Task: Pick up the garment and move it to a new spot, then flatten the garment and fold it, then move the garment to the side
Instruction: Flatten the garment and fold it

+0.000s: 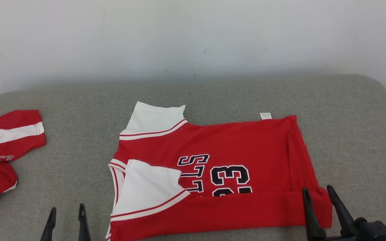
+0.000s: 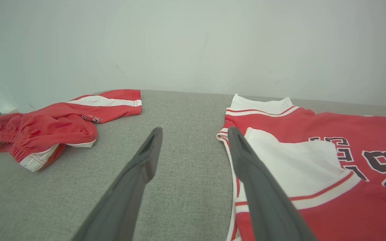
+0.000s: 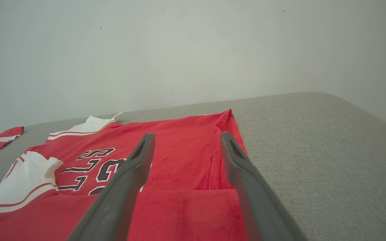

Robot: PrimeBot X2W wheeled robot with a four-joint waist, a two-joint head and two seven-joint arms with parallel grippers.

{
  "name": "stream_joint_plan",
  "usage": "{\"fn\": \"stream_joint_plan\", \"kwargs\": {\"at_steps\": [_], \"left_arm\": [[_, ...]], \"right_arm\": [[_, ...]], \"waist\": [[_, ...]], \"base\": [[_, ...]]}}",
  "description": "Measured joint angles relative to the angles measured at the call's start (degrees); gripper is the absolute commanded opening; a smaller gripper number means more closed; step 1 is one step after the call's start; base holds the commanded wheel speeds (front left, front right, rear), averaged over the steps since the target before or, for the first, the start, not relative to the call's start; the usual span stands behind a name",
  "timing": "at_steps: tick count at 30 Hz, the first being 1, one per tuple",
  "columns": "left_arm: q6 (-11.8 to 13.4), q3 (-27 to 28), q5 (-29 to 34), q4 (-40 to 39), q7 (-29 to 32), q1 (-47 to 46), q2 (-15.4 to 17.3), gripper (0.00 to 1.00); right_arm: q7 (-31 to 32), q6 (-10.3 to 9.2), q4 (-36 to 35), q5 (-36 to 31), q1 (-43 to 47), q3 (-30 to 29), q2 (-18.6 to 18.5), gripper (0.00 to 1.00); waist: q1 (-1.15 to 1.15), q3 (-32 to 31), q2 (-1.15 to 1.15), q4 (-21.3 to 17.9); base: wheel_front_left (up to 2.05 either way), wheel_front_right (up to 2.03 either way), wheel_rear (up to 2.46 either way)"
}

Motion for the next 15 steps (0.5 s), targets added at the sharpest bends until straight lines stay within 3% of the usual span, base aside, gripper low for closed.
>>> {"fn": "stream_joint_plan", "kwargs": {"at_steps": [9, 15], "left_arm": [[-0.53, 0.99, -2.00, 2.63, 0.00, -0.73, -0.09, 1.00], [-1.60, 0.94, -1.79, 8.11, 0.00, -7.17, -0.07, 1.00]], "right_arm": [[0.00, 0.00, 0.83, -0.05, -0.29, -0.08, 0.11, 1.00], [0.00, 0.00, 2.44, 1.34, -4.50, 1.60, -1.49, 1.00]], "waist": [[0.00, 0.28, 0.00, -0.37], [0.00, 1.99, 0.00, -1.91]], "base": [[0.00, 0.00, 0.00], [0.00, 0.00, 0.00]]}}
